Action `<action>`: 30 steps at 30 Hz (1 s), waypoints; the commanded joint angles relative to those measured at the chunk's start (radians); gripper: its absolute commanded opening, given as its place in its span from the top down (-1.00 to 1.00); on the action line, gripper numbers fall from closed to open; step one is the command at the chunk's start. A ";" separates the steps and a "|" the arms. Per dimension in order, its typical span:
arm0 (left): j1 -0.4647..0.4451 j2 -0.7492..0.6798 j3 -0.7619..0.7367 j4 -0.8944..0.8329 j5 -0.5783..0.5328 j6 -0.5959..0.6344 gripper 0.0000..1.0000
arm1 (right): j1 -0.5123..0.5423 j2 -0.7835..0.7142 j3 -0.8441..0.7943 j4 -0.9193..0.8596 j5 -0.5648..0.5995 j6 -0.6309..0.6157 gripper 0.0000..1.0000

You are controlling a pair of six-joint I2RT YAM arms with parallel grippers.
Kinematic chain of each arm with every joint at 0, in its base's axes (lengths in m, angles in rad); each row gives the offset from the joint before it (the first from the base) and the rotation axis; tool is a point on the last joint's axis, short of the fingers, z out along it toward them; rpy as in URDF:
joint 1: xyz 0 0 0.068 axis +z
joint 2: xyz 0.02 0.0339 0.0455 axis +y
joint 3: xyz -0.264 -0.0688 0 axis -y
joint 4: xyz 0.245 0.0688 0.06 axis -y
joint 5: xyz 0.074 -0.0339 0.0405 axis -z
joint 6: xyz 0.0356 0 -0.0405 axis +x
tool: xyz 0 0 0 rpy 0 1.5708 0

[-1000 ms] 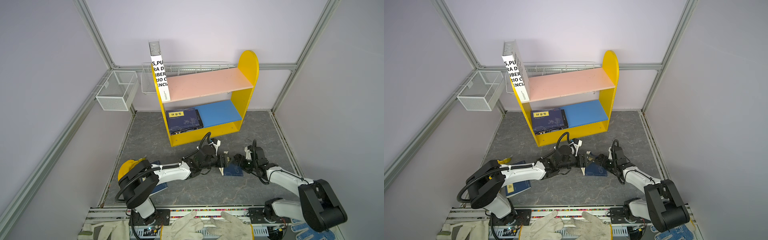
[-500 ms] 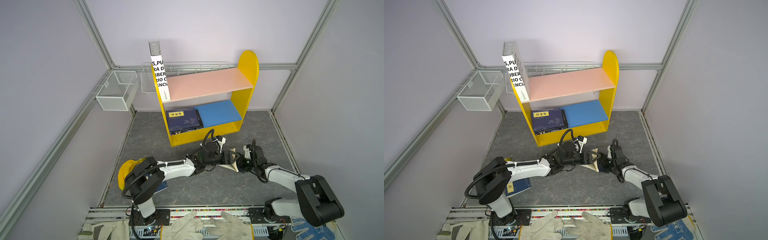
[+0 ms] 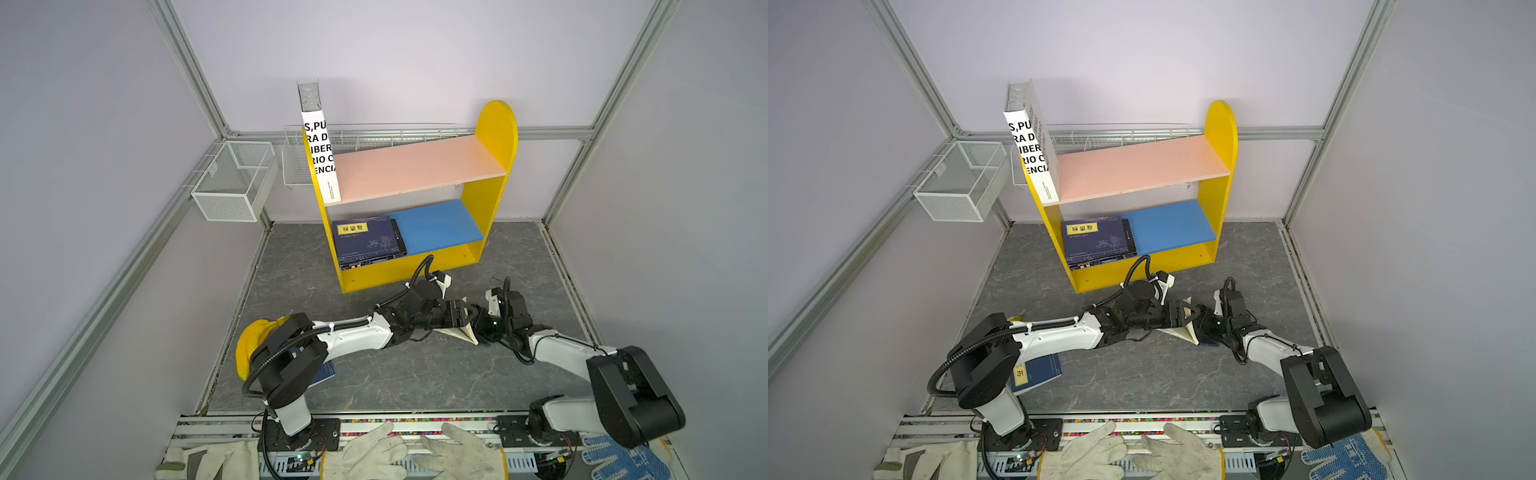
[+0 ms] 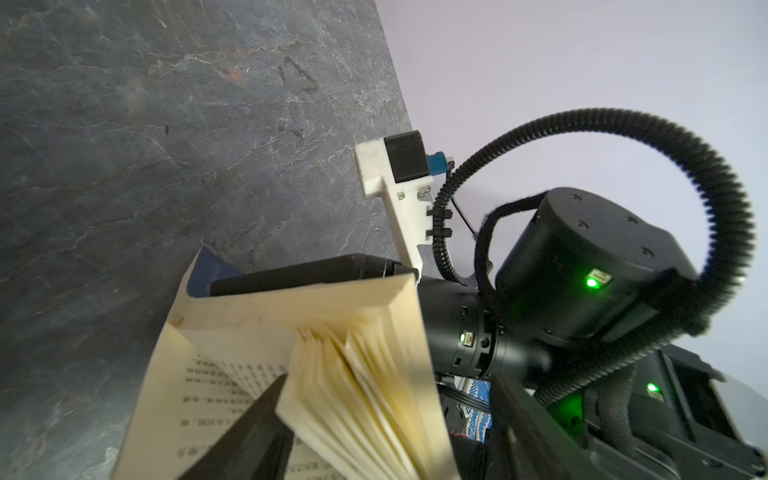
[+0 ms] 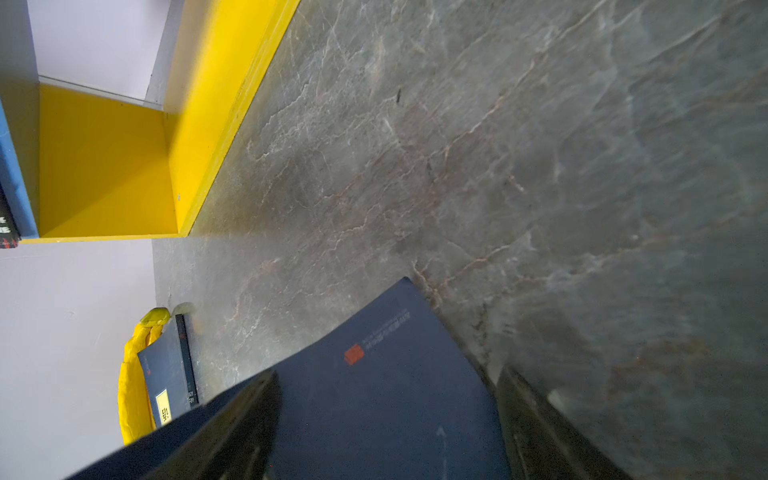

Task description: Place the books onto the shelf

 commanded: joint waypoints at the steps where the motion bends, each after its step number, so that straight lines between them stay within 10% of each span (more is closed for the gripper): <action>1: -0.006 0.026 0.040 -0.080 -0.039 -0.005 -0.26 | 0.020 0.046 -0.030 -0.127 -0.027 0.019 -0.69; 30: -0.005 -0.078 0.046 -0.490 -0.361 0.030 0.99 | 0.028 0.013 0.027 -0.185 0.049 -0.004 -0.61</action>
